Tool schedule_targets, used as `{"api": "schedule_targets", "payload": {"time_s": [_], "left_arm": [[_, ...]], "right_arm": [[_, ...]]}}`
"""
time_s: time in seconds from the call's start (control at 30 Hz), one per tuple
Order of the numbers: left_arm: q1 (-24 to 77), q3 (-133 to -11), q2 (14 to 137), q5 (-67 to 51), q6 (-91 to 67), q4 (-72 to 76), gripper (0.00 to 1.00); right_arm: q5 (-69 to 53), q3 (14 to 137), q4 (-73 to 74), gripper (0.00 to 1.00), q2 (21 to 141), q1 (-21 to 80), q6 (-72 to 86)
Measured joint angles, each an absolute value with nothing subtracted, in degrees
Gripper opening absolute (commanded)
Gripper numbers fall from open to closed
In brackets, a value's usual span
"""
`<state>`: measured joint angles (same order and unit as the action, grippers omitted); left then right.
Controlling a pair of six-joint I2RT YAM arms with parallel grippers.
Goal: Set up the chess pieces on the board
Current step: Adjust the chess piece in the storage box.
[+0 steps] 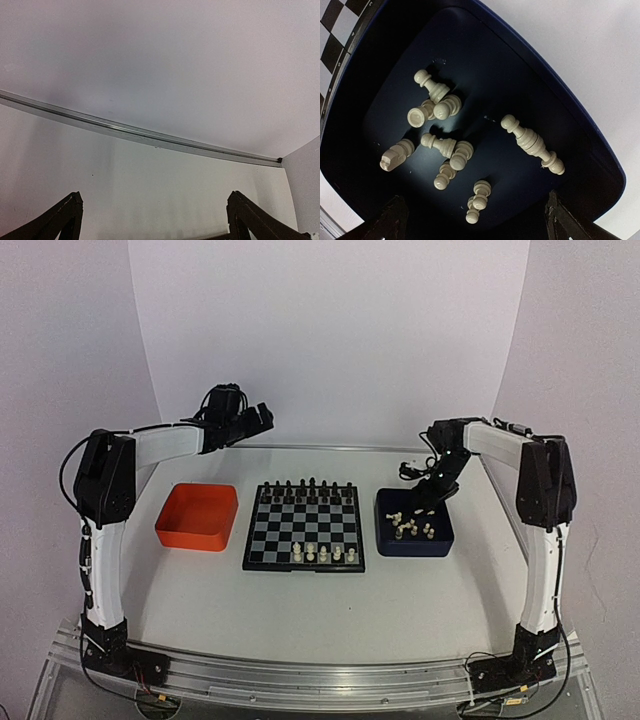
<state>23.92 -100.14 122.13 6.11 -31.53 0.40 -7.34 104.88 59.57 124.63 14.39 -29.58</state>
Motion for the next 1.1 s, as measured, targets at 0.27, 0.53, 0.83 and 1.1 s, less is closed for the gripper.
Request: {"api": "schedule_targets", "payload": {"time_s": [0.27,0.53,0.83,1.1], "left_arm": [[23.9,-100.2,122.3,6.1,-31.5,0.3,1.0],[23.9,-101.3,123.1,6.1,-31.5,0.0,1.0],[23.9,-102.1,123.4,6.1,-31.6,0.0,1.0],[23.9,-102.3,124.0,6.2,-31.6,0.0,1.0]], "right_arm": [[-7.1,107.0,59.7,0.86,125.1,14.4,-29.6],[-7.4,109.3,59.7,0.81,126.8,14.4,-29.7],[-8.9,111.3,59.6,0.81,128.2,14.4,-29.6],[-9.0,111.2,59.6,0.81,128.2,14.5,-29.5]]}}
